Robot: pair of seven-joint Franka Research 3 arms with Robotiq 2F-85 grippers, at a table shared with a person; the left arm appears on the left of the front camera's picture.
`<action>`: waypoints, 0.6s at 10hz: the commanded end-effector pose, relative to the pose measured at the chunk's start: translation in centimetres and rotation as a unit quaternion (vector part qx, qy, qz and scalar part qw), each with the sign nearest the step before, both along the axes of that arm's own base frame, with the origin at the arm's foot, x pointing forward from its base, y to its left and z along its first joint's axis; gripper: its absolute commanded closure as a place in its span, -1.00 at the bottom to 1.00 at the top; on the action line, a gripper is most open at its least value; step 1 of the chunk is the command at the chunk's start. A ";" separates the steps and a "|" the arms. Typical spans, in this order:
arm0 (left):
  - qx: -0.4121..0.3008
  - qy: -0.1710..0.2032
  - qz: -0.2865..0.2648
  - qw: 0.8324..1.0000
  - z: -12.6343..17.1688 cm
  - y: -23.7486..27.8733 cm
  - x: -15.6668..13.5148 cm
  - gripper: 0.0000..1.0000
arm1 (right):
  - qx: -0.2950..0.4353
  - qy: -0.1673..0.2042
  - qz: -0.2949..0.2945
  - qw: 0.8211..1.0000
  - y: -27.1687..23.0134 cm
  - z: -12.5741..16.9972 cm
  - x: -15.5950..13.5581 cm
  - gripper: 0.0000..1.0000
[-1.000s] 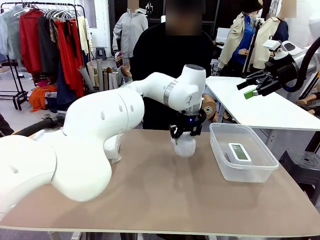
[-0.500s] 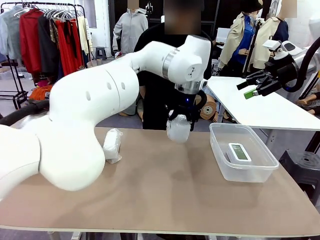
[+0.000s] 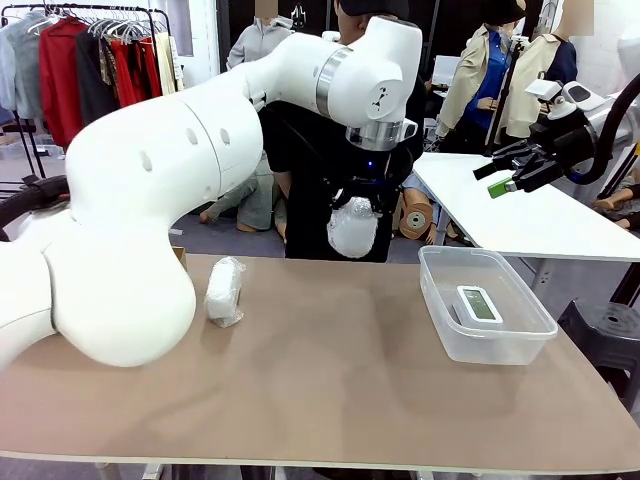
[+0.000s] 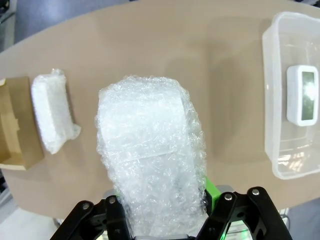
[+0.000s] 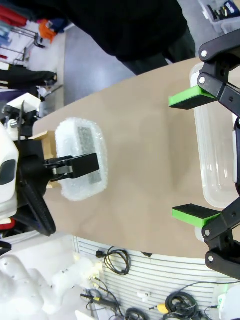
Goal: Separate and place wrapped and unwrapped clocks.
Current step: Pick up the Digital clock indicated by the person.
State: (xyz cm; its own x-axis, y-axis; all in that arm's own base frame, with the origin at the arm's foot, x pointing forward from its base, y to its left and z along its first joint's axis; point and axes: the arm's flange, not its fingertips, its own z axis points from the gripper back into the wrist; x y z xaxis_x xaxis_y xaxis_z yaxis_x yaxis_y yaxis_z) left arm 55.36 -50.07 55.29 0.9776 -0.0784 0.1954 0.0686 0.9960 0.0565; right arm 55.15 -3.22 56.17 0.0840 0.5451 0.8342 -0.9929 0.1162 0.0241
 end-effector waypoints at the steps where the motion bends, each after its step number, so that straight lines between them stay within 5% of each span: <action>1: 0.001 0.004 -0.020 1.000 -1.1 4.3 -4.3 1.00 | 0.001 -0.002 0.000 1.000 0.0 0.2 0.0 -1.00; 6: -0.003 0.054 -0.045 0.998 4.4 6.8 -7.1 1.00 | 0.001 -0.002 0.000 1.000 0.0 0.2 0.0 -1.00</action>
State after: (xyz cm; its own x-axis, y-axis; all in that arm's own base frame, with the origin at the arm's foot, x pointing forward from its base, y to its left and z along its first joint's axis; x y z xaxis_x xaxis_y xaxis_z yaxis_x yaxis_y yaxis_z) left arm 51.92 -47.25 61.94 0.9841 -0.1359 0.1147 0.1327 0.9905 0.0348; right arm 55.15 -3.22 56.16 0.0840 0.5451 0.8342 -0.9929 0.1162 0.0241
